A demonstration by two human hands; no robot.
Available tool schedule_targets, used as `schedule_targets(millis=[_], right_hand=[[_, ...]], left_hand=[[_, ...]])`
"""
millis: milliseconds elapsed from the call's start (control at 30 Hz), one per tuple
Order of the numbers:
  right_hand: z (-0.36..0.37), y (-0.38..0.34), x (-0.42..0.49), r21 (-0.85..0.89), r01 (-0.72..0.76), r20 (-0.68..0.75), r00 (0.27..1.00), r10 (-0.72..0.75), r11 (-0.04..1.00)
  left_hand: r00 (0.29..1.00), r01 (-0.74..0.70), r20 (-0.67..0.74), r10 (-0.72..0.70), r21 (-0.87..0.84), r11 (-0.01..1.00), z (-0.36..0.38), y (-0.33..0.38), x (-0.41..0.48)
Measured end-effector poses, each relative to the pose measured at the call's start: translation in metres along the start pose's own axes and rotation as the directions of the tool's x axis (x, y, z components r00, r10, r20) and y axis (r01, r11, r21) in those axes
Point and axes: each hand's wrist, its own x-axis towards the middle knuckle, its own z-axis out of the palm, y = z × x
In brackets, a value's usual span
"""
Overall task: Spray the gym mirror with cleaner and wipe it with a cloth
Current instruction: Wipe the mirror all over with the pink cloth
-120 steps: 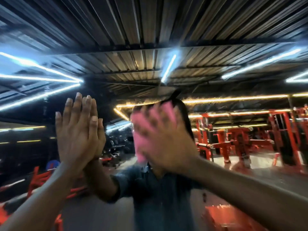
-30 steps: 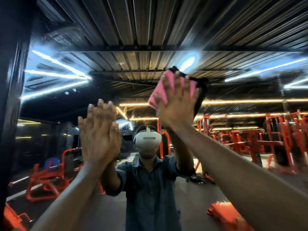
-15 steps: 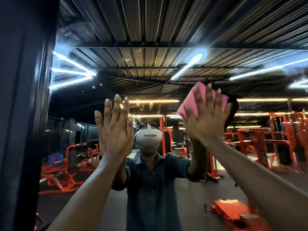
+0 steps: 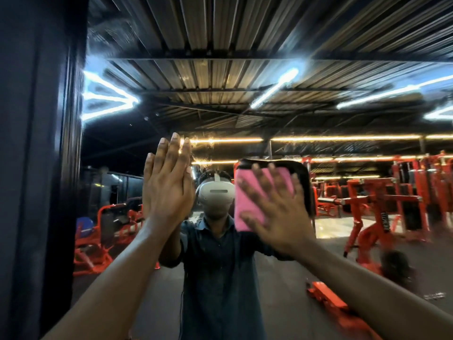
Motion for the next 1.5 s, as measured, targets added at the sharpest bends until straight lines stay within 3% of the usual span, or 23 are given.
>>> schedule_targets(millis=[67,167,233,367,467,567,700,800,867,967,1067,1167,1300,1400,1500], right_hand=[[-0.008,0.024,0.026,0.006,-0.139,-0.042,0.989,0.14,0.99],[-0.025,0.035,0.095,0.063,-0.379,-0.141,0.912,0.384,0.923],[-0.032,0.021,0.14,0.089,-0.43,-0.18,0.88,0.44,0.898],[-0.026,-0.042,0.159,0.049,-0.219,-0.196,0.955,0.225,0.974],[-0.005,-0.082,0.102,0.07,-0.01,-0.141,0.99,0.02,0.997],[0.012,-0.089,0.04,0.057,0.082,-0.078,0.994,-0.077,0.995],[0.008,-0.075,0.041,0.058,-0.079,-0.067,0.994,0.083,0.995],[-0.003,-0.086,0.096,0.089,-0.31,-0.115,0.941,0.319,0.946],[-0.009,-0.099,0.141,0.094,-0.39,-0.154,0.904,0.4,0.916],[-0.014,-0.139,0.191,0.076,-0.394,-0.174,0.899,0.401,0.916],[-0.008,-0.192,0.197,0.061,-0.242,-0.146,0.957,0.249,0.968],[0.006,-0.231,0.156,0.035,-0.096,-0.092,0.991,0.099,0.995],[0.02,-0.233,0.09,0.043,-0.039,-0.041,0.998,0.041,0.998],[0.013,-0.212,0.096,0.053,-0.199,-0.059,0.978,0.202,0.979],[0.001,-0.2,0.157,0.063,-0.444,-0.127,0.885,0.449,0.894]], left_hand=[[1.0,-0.017,0.003,0.017,0.063,0.998,-0.002,-0.012,-0.003],[0.998,-0.056,0.015,0.055,0.076,0.995,-0.005,-0.028,-0.002],[0.996,-0.093,0.014,0.093,0.067,0.993,-0.007,-0.035,0.0],[0.999,-0.002,-0.042,0.005,0.06,0.998,-0.011,-0.053,0.002],[0.998,0.032,-0.051,-0.028,0.077,0.996,-0.014,-0.072,0.0],[0.999,-0.018,-0.042,0.023,0.121,0.993,-0.016,-0.089,-0.001],[0.999,0.014,-0.052,-0.004,0.192,0.981,-0.029,-0.116,0.003],[0.995,0.01,-0.096,-0.001,0.089,0.996,-0.06,-0.14,0.005],[0.994,0.027,-0.106,-0.018,0.087,0.996,-0.079,-0.158,0.006],[0.995,0.096,-0.025,-0.093,0.131,0.987,-0.087,-0.209,0.008],[0.983,0.154,0.096,-0.157,0.037,0.987,-0.082,-0.243,0.0],[0.982,0.148,0.123,-0.144,-0.023,0.989,-0.074,-0.248,-0.011],[0.978,0.182,0.118,-0.172,-0.073,0.981,-0.071,-0.243,-0.015],[0.981,0.176,0.105,-0.165,-0.104,0.979,-0.068,-0.241,-0.02],[0.981,0.178,0.096,-0.167,-0.118,0.977,-0.065,-0.241,-0.022]])
